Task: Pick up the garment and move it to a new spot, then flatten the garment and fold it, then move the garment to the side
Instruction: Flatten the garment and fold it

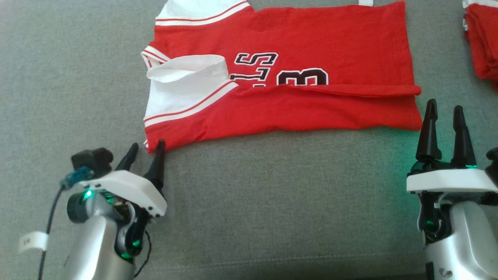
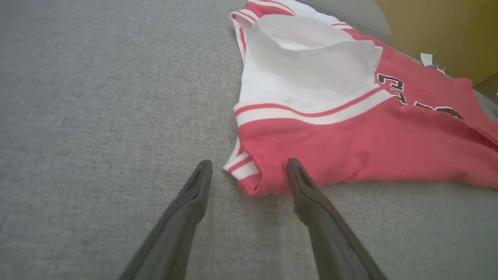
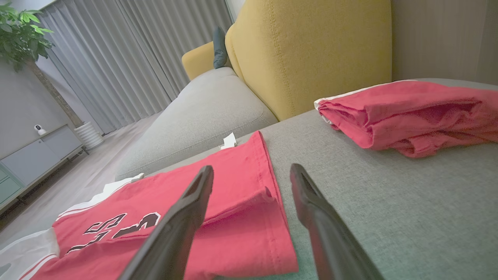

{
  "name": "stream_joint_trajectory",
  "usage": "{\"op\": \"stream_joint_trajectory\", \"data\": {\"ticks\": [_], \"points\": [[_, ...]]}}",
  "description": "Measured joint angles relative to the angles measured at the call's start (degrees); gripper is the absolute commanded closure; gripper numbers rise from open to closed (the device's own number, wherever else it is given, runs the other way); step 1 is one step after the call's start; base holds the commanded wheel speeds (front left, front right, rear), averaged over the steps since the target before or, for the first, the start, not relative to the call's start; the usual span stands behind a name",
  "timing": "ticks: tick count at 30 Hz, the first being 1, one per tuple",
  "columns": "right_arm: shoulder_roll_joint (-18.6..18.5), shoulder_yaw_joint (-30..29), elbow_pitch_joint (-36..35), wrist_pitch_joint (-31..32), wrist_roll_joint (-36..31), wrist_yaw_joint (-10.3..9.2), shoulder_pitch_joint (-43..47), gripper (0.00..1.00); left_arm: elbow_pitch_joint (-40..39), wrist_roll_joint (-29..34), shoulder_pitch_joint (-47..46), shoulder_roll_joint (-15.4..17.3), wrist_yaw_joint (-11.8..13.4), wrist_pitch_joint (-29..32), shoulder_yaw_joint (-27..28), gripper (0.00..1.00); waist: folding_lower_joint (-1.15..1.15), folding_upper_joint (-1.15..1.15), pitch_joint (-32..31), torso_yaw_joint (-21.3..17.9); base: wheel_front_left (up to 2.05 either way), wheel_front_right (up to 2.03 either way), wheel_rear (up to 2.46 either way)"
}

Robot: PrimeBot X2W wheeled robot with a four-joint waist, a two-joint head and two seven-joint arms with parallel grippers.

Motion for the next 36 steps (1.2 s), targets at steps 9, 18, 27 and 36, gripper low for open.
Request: {"op": "stream_joint_trajectory", "data": {"ticks": [9,18,27,36], "points": [[0.0,0.1,0.3,0.0,0.0,0.00,0.0,0.00,1.3,-2.7,-1.2,0.0,0.8,3.8,0.8,0.00,0.00,0.00,0.5,-1.0,0.00,0.00,0.00],[0.0,-0.1,4.1,0.5,-1.9,0.00,-0.4,0.00,0.4,-3.2,-1.9,0.0,1.4,7.3,0.4,1.00,0.00,0.00,0.6,-1.2,0.00,0.00,0.00],[0.0,-3.5,11.0,6.2,-6.3,0.00,-4.2,0.00,-4.2,-3.2,-1.6,0.0,1.8,4.3,0.4,1.00,0.00,0.00,0.8,0.3,0.00,0.00,0.00],[-0.3,-2.4,16.3,14.3,-5.8,0.00,-7.4,0.24,-7.2,-3.1,0.2,-0.1,1.7,1.0,-0.5,1.00,0.00,0.00,0.5,2.1,0.00,0.00,0.00]]}}
